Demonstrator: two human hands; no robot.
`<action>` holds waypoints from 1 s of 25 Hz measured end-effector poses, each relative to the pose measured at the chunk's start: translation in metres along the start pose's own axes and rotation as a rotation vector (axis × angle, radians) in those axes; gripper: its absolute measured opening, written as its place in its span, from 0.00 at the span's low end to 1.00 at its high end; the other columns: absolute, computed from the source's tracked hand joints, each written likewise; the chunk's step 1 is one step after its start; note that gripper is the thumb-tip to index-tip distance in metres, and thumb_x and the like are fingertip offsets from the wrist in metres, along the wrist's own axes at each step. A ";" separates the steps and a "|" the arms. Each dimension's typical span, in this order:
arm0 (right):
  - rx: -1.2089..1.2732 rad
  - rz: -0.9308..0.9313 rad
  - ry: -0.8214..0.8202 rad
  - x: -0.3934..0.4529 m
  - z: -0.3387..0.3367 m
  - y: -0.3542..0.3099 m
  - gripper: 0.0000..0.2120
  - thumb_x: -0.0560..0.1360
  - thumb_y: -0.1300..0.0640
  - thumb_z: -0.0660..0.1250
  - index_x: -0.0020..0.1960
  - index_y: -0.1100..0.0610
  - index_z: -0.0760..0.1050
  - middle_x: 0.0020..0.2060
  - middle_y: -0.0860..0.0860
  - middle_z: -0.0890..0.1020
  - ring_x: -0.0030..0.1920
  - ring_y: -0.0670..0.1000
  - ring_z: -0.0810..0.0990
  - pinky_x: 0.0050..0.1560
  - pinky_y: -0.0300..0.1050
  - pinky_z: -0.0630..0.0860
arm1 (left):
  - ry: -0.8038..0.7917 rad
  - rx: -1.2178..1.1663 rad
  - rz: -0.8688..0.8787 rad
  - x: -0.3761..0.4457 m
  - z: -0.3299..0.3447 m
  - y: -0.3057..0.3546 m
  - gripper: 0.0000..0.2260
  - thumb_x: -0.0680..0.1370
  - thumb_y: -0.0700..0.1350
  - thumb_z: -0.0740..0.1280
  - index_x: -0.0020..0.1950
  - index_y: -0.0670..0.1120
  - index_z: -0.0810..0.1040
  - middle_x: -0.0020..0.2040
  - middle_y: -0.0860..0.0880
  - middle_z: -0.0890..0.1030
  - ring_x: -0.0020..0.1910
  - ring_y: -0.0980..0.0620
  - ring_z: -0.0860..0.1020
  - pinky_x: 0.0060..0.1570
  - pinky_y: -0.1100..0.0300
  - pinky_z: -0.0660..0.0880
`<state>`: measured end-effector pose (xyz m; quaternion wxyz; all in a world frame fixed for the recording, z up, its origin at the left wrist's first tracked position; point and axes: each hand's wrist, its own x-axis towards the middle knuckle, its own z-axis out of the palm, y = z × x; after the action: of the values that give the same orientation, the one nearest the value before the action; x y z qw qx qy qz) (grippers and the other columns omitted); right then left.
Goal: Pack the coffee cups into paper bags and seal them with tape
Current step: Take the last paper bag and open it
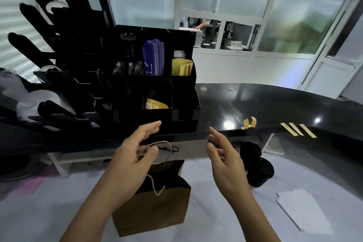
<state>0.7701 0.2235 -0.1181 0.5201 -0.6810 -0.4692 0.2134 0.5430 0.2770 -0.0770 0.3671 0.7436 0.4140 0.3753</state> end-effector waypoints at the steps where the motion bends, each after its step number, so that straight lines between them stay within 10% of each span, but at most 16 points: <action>1: 0.007 -0.004 -0.006 0.003 -0.001 0.000 0.21 0.83 0.49 0.61 0.75 0.35 0.66 0.65 0.37 0.76 0.58 0.33 0.75 0.47 0.25 0.71 | 0.006 0.003 -0.003 0.001 0.000 0.003 0.22 0.82 0.48 0.63 0.68 0.73 0.66 0.66 0.73 0.70 0.67 0.61 0.71 0.66 0.54 0.71; 15: 0.016 0.085 0.060 0.037 -0.087 0.070 0.21 0.82 0.53 0.64 0.74 0.40 0.70 0.61 0.41 0.79 0.55 0.36 0.78 0.45 0.22 0.72 | -0.154 0.058 -0.006 0.027 0.106 0.038 0.21 0.81 0.53 0.61 0.70 0.74 0.63 0.67 0.72 0.70 0.69 0.61 0.69 0.69 0.47 0.70; 25: -0.264 0.163 0.096 0.085 -0.145 0.164 0.23 0.78 0.53 0.70 0.72 0.45 0.71 0.63 0.46 0.79 0.61 0.49 0.78 0.60 0.50 0.78 | -0.187 0.038 -0.133 0.043 0.188 0.035 0.20 0.82 0.51 0.61 0.67 0.74 0.65 0.64 0.73 0.72 0.64 0.63 0.71 0.61 0.56 0.72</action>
<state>0.9912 0.2199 -0.1975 0.4288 -0.7888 -0.4109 0.1586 0.7331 0.2575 -0.1209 0.4141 0.7531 0.4334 0.2713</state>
